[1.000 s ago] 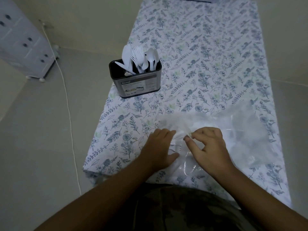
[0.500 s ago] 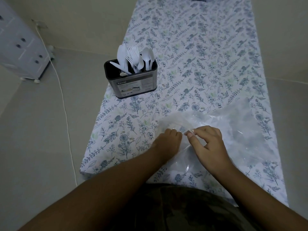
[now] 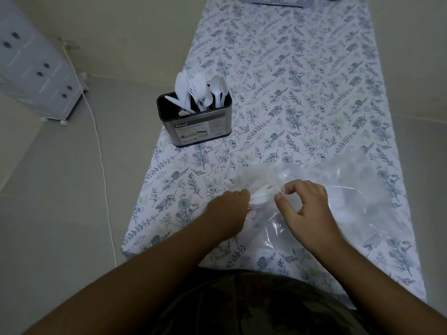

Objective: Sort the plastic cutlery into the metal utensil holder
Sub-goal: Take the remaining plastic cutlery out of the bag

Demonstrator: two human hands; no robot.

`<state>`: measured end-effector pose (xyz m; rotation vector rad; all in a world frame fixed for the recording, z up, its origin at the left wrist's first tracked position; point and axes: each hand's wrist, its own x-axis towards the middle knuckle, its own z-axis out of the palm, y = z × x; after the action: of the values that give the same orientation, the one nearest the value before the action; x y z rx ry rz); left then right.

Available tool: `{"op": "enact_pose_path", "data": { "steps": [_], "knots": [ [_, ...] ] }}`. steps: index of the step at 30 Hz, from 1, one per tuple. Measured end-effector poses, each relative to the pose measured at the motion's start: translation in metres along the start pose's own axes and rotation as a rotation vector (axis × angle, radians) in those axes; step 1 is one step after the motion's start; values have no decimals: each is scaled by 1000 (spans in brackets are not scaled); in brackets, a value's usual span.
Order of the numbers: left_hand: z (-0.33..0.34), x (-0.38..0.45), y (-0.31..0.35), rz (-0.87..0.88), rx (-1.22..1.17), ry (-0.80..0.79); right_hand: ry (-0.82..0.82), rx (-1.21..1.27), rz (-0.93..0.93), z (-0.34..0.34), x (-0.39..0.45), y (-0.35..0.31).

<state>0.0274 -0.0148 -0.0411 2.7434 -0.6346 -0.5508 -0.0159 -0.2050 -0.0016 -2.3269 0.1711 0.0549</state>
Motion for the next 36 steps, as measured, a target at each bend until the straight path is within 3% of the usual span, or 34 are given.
{"op": "enact_pose_path", "data": {
  "steps": [9, 18, 36],
  "knots": [
    [-2, -39, -54, -154, -130, -5, -92, -268, 91, 7, 18, -9],
    [3, -71, -93, -344, -306, 113, -131, -273, 178, 5, 28, -6],
    [-4, 24, -37, -637, -624, 294, -146, -272, 82, 6, 3, -6]
  ]
}}
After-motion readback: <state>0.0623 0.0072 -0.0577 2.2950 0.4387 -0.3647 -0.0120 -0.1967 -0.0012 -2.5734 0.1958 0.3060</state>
